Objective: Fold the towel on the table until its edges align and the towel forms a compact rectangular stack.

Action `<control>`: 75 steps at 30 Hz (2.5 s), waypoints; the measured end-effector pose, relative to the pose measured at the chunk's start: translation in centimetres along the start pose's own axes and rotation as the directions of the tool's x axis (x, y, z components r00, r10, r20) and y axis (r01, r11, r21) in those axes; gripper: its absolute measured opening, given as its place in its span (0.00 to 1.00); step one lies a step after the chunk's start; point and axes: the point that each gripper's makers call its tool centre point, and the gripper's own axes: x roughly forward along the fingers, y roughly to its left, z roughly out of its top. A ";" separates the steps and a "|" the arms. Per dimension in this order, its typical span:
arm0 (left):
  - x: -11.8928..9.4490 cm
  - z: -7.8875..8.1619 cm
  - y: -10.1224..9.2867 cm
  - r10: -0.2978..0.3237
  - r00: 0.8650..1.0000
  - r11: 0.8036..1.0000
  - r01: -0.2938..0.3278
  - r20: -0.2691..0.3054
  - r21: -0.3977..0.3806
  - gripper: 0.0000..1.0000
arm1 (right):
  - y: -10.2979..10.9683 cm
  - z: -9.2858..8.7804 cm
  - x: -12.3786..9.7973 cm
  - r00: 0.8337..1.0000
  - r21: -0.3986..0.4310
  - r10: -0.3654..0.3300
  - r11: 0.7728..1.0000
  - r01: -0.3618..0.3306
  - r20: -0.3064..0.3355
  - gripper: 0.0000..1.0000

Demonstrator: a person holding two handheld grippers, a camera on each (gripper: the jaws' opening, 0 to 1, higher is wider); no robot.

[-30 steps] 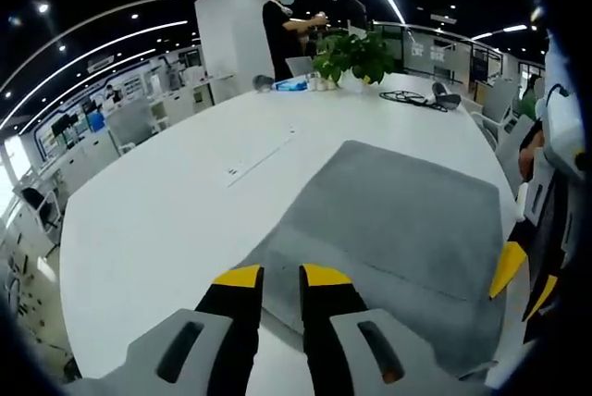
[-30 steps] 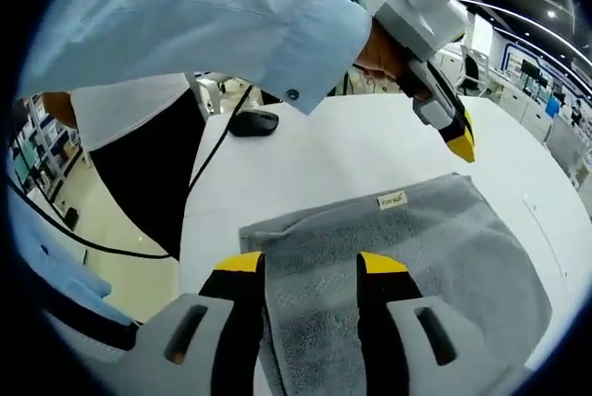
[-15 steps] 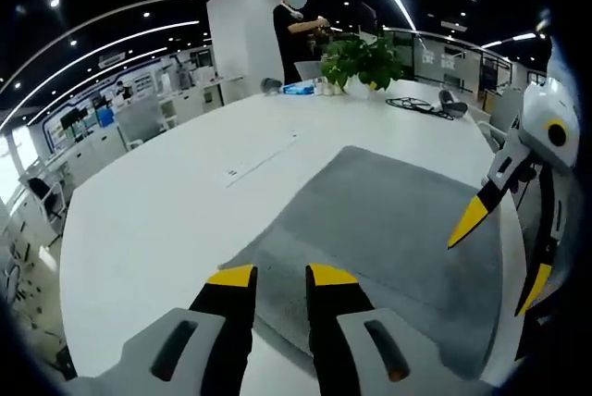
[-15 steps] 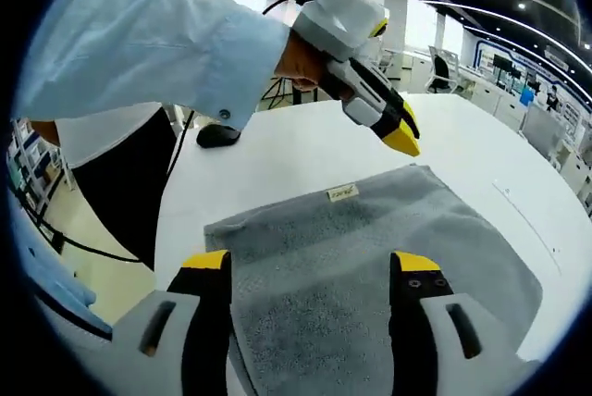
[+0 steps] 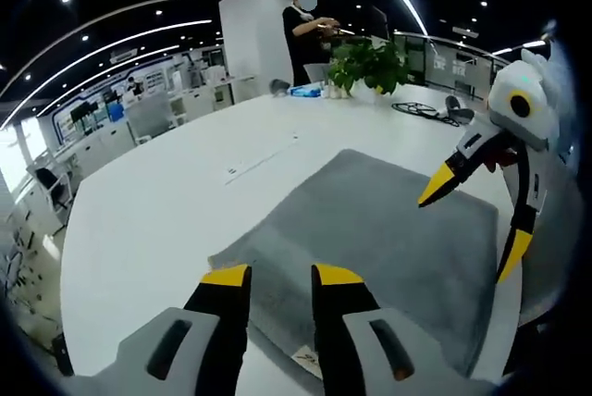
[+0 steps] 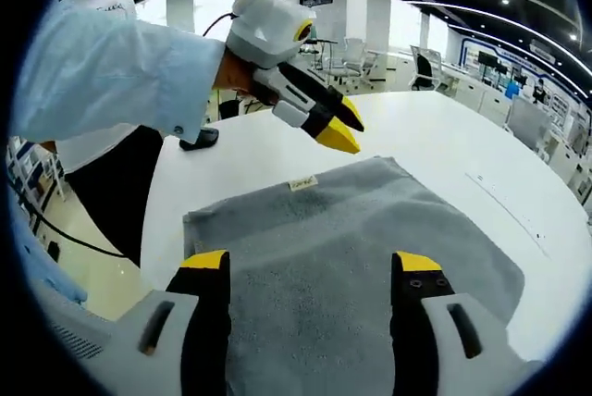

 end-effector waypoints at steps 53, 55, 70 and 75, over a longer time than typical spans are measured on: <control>-3.7 3.0 -11.1 0.131 0.991 0.986 -0.128 0.023 -0.108 0.36 | -9.5 -5.2 -10.9 0.996 0.029 -0.087 0.996 0.087 0.019 0.68; -3.8 2.9 -11.3 0.131 0.991 0.986 -0.127 0.023 -0.110 0.36 | -9.7 -5.3 -11.2 0.996 0.027 -0.089 0.996 0.089 0.020 0.68; -4.5 2.7 -14.4 0.163 0.986 0.979 -0.159 0.020 -0.130 0.38 | -11.9 -6.0 -12.2 0.995 0.005 -0.093 0.996 0.093 0.020 0.67; -5.0 3.0 -15.0 0.179 0.983 0.976 -0.173 0.029 -0.135 0.39 | -12.4 -6.4 -12.6 0.995 0.006 -0.093 0.996 0.093 0.020 0.67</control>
